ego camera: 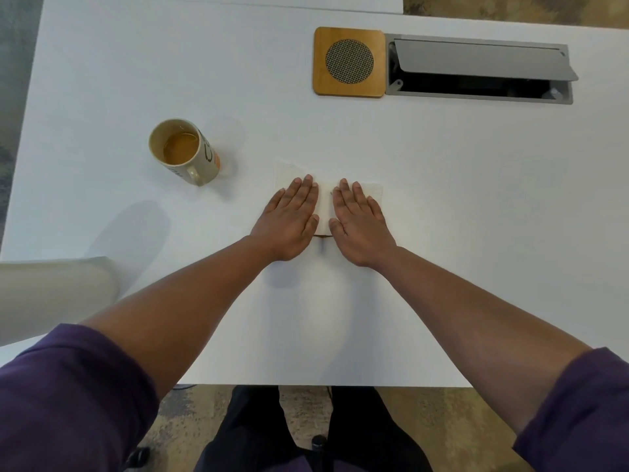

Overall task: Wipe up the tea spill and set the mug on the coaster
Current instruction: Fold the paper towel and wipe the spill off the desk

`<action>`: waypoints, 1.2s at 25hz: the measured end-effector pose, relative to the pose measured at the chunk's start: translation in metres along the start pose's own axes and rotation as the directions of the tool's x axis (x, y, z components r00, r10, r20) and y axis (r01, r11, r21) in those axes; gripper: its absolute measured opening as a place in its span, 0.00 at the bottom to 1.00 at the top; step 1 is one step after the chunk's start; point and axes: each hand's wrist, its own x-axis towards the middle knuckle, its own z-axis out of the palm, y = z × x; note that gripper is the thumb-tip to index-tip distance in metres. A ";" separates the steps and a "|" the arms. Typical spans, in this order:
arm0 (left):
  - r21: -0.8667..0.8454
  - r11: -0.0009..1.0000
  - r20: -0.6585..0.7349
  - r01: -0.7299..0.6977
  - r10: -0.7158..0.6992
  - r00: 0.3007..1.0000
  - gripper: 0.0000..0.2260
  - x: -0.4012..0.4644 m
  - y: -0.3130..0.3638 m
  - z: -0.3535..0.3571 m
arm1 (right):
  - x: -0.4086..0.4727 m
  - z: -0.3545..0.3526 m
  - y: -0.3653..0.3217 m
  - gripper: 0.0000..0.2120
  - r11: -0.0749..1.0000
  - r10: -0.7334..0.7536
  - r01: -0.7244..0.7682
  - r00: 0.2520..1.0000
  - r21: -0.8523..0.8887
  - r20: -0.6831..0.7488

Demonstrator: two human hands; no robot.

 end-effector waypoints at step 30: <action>-0.102 0.993 0.195 0.055 -0.034 0.980 0.38 -0.035 0.035 0.009 | -0.031 0.020 -0.034 0.36 0.992 0.059 -0.067 0.995 0.108 0.081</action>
